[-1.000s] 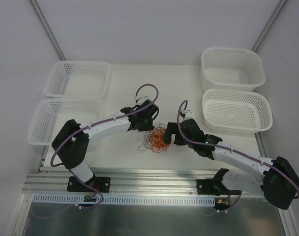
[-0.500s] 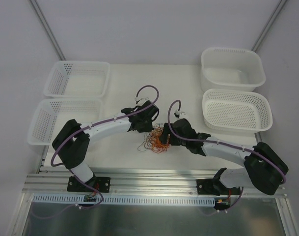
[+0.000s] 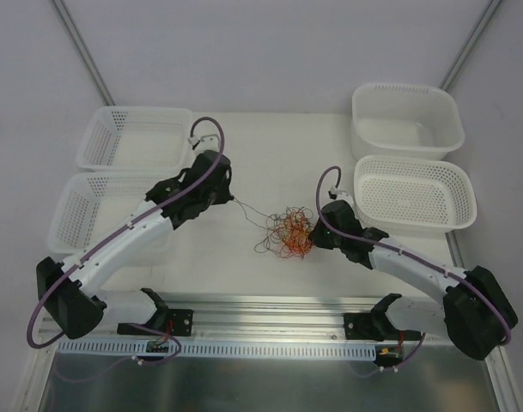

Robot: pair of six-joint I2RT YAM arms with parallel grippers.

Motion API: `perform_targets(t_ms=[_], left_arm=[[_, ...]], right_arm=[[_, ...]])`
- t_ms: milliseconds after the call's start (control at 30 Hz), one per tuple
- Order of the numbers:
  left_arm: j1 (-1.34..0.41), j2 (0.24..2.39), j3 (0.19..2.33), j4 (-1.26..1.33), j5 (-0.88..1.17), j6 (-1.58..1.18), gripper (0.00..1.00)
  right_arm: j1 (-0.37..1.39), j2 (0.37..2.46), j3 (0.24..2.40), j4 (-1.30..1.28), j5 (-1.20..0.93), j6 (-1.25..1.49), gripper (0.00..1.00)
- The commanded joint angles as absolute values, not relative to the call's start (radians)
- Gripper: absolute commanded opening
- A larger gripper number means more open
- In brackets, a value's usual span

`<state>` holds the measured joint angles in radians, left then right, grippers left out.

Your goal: Untangle the cables

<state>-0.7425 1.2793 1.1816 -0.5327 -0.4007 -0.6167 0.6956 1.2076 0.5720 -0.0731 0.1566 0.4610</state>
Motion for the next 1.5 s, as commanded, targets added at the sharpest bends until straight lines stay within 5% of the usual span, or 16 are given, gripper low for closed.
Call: perform_targets(t_ms=[0,333,667,1167,1333,1467], left_arm=[[-0.61,1.175,1.264,-0.612,-0.497,-0.486,0.0],[-0.394,1.107,1.514,-0.653,-0.561,-0.256,0.0],[-0.376,1.183,1.779,-0.679,-0.592,-0.144,0.0],[-0.383,1.132,1.235,-0.684,-0.109,-0.357,0.0],[-0.491,1.143,1.122,-0.683,-0.103,-0.339,0.17],[-0.538,1.157,1.12,-0.672,-0.065,-0.266,0.55]], right_arm=[[0.631,1.059,0.609,-0.267,0.216,0.39,0.01],[0.488,0.809,0.726,-0.574,0.273,0.224,0.01],[0.456,0.756,0.692,-0.623,0.239,0.212,0.01],[0.457,0.811,0.69,-0.588,0.089,0.118,0.01],[0.457,0.83,0.713,-0.591,0.037,0.055,0.01],[0.462,0.839,0.745,-0.603,0.009,0.005,0.01]])
